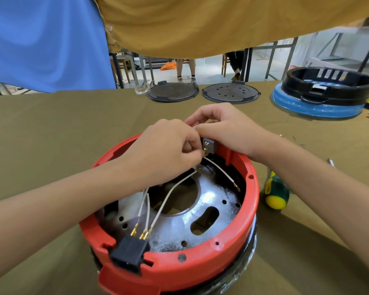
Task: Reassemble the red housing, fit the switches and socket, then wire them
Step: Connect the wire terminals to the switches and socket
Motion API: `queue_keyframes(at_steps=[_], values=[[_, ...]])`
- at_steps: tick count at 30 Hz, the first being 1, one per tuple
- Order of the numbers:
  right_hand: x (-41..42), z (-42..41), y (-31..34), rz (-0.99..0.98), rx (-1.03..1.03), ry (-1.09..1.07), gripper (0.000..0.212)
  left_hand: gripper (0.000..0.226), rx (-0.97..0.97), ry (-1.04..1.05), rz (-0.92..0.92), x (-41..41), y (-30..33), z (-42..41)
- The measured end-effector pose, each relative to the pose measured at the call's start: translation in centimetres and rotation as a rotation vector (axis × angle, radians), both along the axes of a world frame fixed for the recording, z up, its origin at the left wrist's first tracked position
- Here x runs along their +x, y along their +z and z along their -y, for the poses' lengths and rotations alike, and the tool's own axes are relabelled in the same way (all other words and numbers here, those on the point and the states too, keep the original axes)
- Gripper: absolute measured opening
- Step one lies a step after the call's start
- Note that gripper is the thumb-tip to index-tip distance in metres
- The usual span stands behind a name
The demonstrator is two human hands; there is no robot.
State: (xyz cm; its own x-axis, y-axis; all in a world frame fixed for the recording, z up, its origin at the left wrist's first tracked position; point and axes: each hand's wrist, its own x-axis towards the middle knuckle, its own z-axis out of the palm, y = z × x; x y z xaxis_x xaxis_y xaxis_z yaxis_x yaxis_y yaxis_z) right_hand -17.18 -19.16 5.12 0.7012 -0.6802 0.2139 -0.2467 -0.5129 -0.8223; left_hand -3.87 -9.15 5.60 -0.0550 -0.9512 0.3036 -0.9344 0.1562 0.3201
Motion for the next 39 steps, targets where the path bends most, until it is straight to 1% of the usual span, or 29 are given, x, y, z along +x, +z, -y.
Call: queue_keyframes(at_steps=[39], values=[[0.1, -0.35, 0.04, 0.007, 0.013, -0.01, 0.019, 0.017, -0.004, -0.01, -0.031, -0.01, -0.12, 0.12]])
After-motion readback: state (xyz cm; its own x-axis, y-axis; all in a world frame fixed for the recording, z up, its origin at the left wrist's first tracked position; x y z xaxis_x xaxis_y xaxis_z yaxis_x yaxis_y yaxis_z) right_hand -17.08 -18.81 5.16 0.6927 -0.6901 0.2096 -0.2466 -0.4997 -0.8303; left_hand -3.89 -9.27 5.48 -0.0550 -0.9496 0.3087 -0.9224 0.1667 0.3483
